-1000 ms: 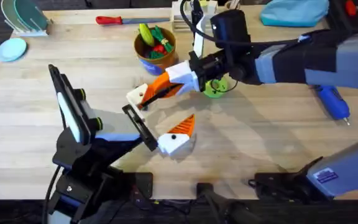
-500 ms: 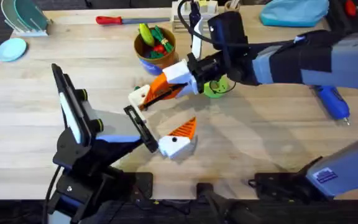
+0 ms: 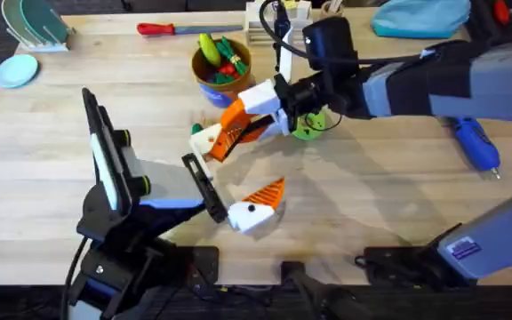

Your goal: Pick up the gripper from the table and insert it into the empty holder that is missing its gripper. Then pick up a screw, insert it into the mounting hole, and use the screwdriver to tighten it. Finally, clean up the table by picking up the vegetable and placing it into the bucket.

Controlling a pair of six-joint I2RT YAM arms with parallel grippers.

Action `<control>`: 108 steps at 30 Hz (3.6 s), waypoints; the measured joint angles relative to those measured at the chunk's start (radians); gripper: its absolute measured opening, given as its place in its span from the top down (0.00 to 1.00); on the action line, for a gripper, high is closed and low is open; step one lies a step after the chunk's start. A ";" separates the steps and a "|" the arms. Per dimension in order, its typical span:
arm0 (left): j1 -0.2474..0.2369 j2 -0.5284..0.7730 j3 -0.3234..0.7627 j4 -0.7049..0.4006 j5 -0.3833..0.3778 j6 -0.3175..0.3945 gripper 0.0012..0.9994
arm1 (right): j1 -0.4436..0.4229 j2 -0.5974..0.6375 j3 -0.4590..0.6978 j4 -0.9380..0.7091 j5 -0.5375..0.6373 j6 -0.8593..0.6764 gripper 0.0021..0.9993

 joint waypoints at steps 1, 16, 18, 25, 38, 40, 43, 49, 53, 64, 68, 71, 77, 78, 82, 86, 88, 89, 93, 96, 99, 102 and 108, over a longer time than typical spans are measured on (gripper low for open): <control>-0.002 0.000 0.000 0.000 0.005 0.000 0.01 | -0.002 0.000 0.000 0.001 0.000 0.000 0.52; -0.003 0.000 0.000 -0.002 0.029 0.003 0.01 | -0.015 0.000 0.000 0.003 -0.008 0.003 0.44; -0.003 0.000 0.000 -0.002 0.033 0.003 0.01 | -0.028 0.000 0.000 0.006 -0.015 0.003 0.43; -0.003 0.000 0.000 -0.002 0.041 0.003 0.01 | -0.062 0.000 0.000 0.029 -0.060 -0.004 0.42; -0.003 0.000 0.000 -0.002 0.042 0.003 0.01 | -0.062 0.000 0.000 0.027 -0.144 -0.118 0.42; -0.003 0.000 0.000 -0.002 0.042 0.003 0.01 | -0.061 0.000 0.000 0.003 -0.146 -0.139 0.42; -0.003 0.000 0.000 -0.002 0.042 0.003 0.01 | -0.061 0.000 0.000 -0.077 -0.146 -0.185 0.43; -0.003 0.000 0.000 -0.002 0.042 0.003 0.01 | -0.062 0.000 0.000 -0.150 -0.146 -0.260 0.46; -0.003 0.000 0.000 -0.002 0.042 0.003 0.01 | -0.062 0.000 0.000 -0.150 -0.146 -0.278 0.55; -0.003 0.000 0.000 -0.002 0.042 0.004 0.01 | -0.062 0.000 0.000 -0.152 -0.146 -0.290 0.98; -0.003 0.000 0.000 -0.002 0.042 0.006 0.01 | -0.062 0.000 0.000 -0.152 -0.146 -0.290 0.99; -0.003 0.000 0.000 -0.002 0.042 0.006 0.01 | -0.062 0.000 0.000 -0.152 -0.146 -0.289 0.99; -0.003 0.000 0.000 -0.002 0.042 0.006 0.01 | -0.061 0.000 0.000 -0.151 -0.146 -0.286 0.99; -0.003 0.000 0.000 -0.002 0.041 0.006 0.01 | -0.062 0.000 0.000 -0.151 -0.145 -0.284 0.99; -0.003 0.000 0.000 -0.002 0.032 0.006 0.01 | -0.062 0.000 0.000 -0.148 -0.128 -0.260 0.99; -0.003 0.000 0.000 -0.001 -0.008 0.005 0.01 | -0.061 0.000 0.000 -0.119 -0.108 -0.229 0.99; -0.003 0.000 0.000 0.000 -0.031 0.005 0.01 | -0.061 0.000 0.000 -0.089 -0.092 -0.203 0.99; -0.003 0.000 0.000 0.001 -0.043 0.005 0.01 | -0.061 0.000 0.000 -0.071 -0.084 -0.187 0.99; -0.003 0.000 0.000 0.002 -0.081 0.005 0.01 | -0.061 0.000 0.000 0.020 -0.041 -0.114 0.99; -0.003 0.000 0.000 0.002 -0.102 0.005 0.01 | -0.059 0.000 0.000 0.054 -0.017 -0.068 0.99; -0.003 0.000 0.000 0.002 -0.118 0.002 0.01 | -0.054 0.000 0.000 0.057 0.004 -0.034 0.99; -0.003 0.000 0.000 0.002 -0.134 -0.003 0.01 | -0.047 0.000 0.000 0.061 0.025 -0.016 0.99; -0.003 0.001 0.000 0.002 -0.171 -0.023 0.01 | -0.032 0.000 0.001 0.068 0.072 0.018 0.99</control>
